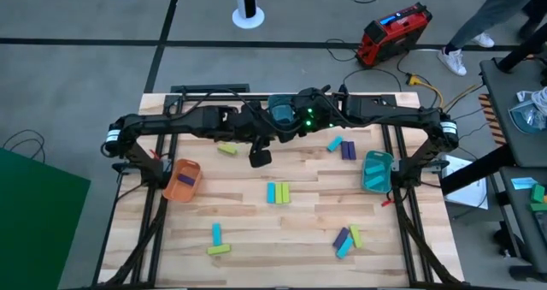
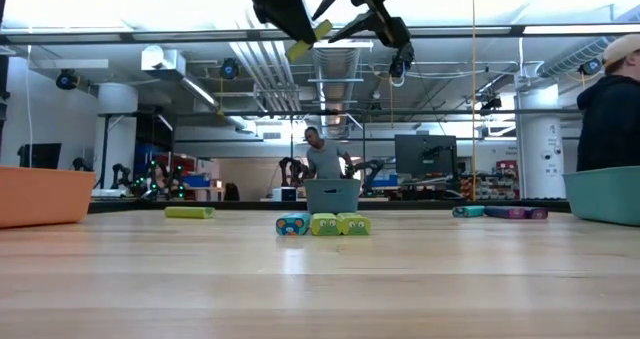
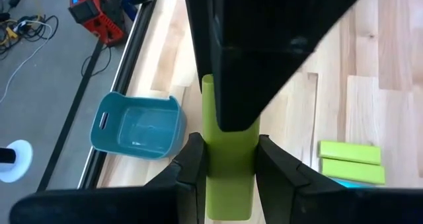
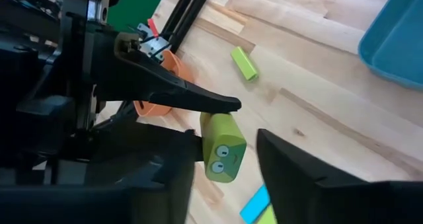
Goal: Sort blocks
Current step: Put the green block into the blue bin
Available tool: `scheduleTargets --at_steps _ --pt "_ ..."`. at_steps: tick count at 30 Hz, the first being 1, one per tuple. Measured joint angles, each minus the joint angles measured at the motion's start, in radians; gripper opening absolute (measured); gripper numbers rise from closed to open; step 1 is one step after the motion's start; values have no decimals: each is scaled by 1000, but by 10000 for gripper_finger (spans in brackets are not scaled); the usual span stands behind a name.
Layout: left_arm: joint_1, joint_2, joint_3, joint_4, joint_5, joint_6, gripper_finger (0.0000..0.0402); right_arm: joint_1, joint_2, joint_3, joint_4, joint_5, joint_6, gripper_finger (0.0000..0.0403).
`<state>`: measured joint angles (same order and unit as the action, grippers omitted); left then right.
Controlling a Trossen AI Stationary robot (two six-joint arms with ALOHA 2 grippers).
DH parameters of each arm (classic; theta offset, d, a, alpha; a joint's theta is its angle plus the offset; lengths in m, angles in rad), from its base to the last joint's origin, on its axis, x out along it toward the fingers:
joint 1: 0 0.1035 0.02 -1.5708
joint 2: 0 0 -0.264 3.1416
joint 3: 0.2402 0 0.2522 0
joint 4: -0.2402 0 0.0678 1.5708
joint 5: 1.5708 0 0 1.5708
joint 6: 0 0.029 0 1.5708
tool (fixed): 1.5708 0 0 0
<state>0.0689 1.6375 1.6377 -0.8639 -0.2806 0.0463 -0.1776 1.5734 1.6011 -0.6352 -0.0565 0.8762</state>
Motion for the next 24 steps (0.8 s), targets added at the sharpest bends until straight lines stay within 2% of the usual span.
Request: scheduleTargets --at_steps 6,11,19,24 --pt "-1 0 2 7 -11 -6 70 0 0 0 1 7 -31 47" --pt "-2 0 2 8 -10 -11 71 -4 0 0 0 23 -54 46" --pt "-2 -4 5 -60 -74 -67 189 -68 3 -1 -37 56 -115 46" --pt "-2 -4 5 -162 -111 -116 214 -177 34 -1 -76 95 -192 46"
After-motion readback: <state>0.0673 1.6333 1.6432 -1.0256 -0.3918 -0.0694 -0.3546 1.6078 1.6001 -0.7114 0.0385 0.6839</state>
